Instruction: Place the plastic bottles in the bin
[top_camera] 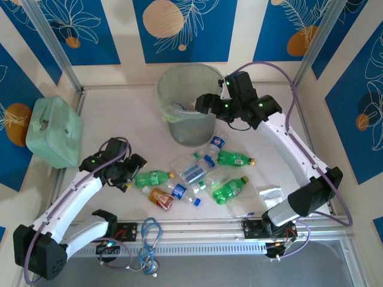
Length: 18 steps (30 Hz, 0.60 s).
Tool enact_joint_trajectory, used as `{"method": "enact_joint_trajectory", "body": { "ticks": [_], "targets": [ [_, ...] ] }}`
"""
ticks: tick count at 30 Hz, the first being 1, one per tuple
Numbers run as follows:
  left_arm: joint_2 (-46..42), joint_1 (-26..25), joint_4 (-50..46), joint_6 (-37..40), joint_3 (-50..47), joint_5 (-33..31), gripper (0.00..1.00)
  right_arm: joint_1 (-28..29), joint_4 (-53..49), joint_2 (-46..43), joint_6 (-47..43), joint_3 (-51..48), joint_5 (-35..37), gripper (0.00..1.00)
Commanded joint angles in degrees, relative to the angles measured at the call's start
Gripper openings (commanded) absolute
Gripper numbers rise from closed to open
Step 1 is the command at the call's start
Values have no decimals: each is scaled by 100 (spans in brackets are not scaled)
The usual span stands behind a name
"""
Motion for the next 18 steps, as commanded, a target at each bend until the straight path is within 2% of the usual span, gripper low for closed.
{"method": "enact_joint_trajectory", "body": {
  "ticks": [1, 8, 18],
  "targets": [
    [83, -115, -91, -481, -151, 29, 90, 5, 162, -352, 108, -210, 74, 82],
    [269, -315, 32, -869, -262, -52, 91, -3, 146, -527, 167, -537, 116, 84],
    [519, -439, 855, -1268, -596, -134, 93, -38, 141, -585, 222, -677, 99, 85]
  ]
}}
